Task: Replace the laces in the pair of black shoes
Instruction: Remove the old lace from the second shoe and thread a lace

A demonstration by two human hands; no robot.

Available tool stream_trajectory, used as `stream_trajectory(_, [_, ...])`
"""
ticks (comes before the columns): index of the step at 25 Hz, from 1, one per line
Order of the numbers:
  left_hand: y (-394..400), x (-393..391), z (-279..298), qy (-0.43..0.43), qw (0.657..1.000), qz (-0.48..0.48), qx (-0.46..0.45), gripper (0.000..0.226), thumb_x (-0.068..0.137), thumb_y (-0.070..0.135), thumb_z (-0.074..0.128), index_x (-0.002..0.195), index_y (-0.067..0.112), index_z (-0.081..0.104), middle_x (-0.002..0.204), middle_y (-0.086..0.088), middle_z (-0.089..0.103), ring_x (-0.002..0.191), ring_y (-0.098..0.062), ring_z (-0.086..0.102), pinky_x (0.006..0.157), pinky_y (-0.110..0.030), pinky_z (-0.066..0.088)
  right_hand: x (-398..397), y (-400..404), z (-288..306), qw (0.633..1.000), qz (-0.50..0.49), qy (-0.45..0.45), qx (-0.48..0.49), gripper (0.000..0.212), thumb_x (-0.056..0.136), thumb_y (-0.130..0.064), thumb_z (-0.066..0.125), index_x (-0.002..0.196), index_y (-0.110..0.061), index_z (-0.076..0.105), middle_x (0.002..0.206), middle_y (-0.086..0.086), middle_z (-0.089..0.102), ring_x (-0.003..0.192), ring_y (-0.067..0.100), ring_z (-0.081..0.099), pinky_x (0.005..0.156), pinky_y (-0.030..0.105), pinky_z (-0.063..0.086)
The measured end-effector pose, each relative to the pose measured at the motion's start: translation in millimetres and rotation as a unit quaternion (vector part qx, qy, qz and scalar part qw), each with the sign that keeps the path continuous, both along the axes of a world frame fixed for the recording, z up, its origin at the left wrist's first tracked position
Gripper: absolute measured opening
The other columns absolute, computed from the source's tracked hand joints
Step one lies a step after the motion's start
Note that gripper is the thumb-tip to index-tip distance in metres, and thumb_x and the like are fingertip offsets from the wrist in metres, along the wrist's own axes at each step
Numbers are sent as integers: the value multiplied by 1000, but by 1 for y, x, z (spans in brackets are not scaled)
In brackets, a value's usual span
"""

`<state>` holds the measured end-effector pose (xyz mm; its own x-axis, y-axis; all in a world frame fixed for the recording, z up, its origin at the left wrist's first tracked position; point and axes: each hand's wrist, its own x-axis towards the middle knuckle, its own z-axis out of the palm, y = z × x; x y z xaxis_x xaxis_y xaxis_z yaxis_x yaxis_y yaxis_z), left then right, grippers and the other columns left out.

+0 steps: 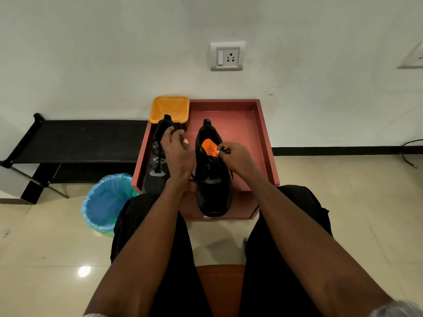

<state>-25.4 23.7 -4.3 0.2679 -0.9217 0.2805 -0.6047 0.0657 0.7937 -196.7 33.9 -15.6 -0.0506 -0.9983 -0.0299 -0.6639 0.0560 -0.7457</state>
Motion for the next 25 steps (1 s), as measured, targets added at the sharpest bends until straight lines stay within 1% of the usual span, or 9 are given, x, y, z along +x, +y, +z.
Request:
stream_trajectory(2, [-1, -9, -10, -105, 983, -148, 37, 29, 94, 8, 54, 121, 12, 65, 159, -12, 24, 149, -29, 13, 120, -42, 16, 0, -1, -1, 1000, 8, 2, -4, 17, 93, -23, 61, 103, -20, 75, 82, -5, 67, 64, 9, 59, 57, 24, 43])
stream_trajectory(4, [-3, -17, -20, -179, 950, -238, 93, 31, 96, 14, 55, 124, 13, 66, 163, -12, 16, 150, -31, 3, 123, -45, 9, 0, -3, 0, 1000, 13, 8, -10, 14, 92, -22, 61, 96, -22, 75, 77, -8, 65, 61, 6, 56, 55, 23, 39])
stream_trajectory(7, [-3, -22, -27, -221, 922, -289, 131, 31, 99, 15, 51, 125, 6, 66, 161, -18, 20, 148, -35, 11, 121, -44, 14, 0, -3, 0, 1000, 8, 7, -13, 13, 91, -22, 62, 89, -27, 73, 71, -14, 64, 60, 6, 57, 52, 21, 41])
stream_trajectory(10, [-3, -20, -25, -195, 926, -304, 111, 26, 99, 10, 50, 114, -3, 66, 156, -19, 28, 142, -36, 29, 115, -40, 28, 0, -4, 1, 1000, 6, 5, -11, 15, 90, -19, 60, 87, -27, 72, 64, -18, 62, 55, 5, 55, 47, 17, 39])
stream_trajectory(13, [0, -18, -17, -96, 963, -235, 96, 18, 99, 6, 48, 94, -6, 60, 146, -16, 40, 128, -29, 45, 99, -26, 34, 1, -4, 1, 1000, -12, 16, -12, 15, 87, -19, 59, 88, -23, 74, 74, -6, 67, 61, 11, 59, 54, 25, 42])
stream_trajectory(16, [4, -14, -8, -15, 988, -144, 61, 18, 99, 6, 48, 82, 2, 52, 130, -11, 50, 110, -14, 49, 90, -19, 34, -1, -5, 0, 999, -21, 25, -9, 22, 87, -17, 57, 99, -22, 75, 84, -1, 71, 68, 18, 63, 61, 29, 47])
stream_trajectory(20, [10, -18, -16, 69, 995, -66, 37, 14, 99, 14, 46, 95, 7, 56, 122, -9, 55, 105, -14, 55, 92, -27, 47, 3, -1, 0, 1000, -1, 11, -13, 17, 92, -19, 58, 102, -20, 72, 90, 0, 70, 74, 19, 63, 66, 32, 49])
stream_trajectory(23, [4, -4, -3, 292, 951, 99, 18, 16, 98, 21, 39, 99, 20, 55, 109, -14, 62, 91, -24, 69, 74, -39, 60, 2, -1, -2, 999, -22, 19, -24, 12, 91, -17, 57, 93, -13, 68, 83, 6, 68, 73, 24, 61, 64, 36, 48])
stream_trajectory(25, [-3, 16, 9, 340, 918, 205, 4, 18, 100, 15, 40, 109, 15, 56, 116, -12, 59, 90, -19, 68, 68, -29, 58, -2, -4, -3, 999, -44, 20, -22, 12, 88, -14, 54, 89, -10, 66, 77, 9, 66, 68, 28, 60, 63, 40, 49])
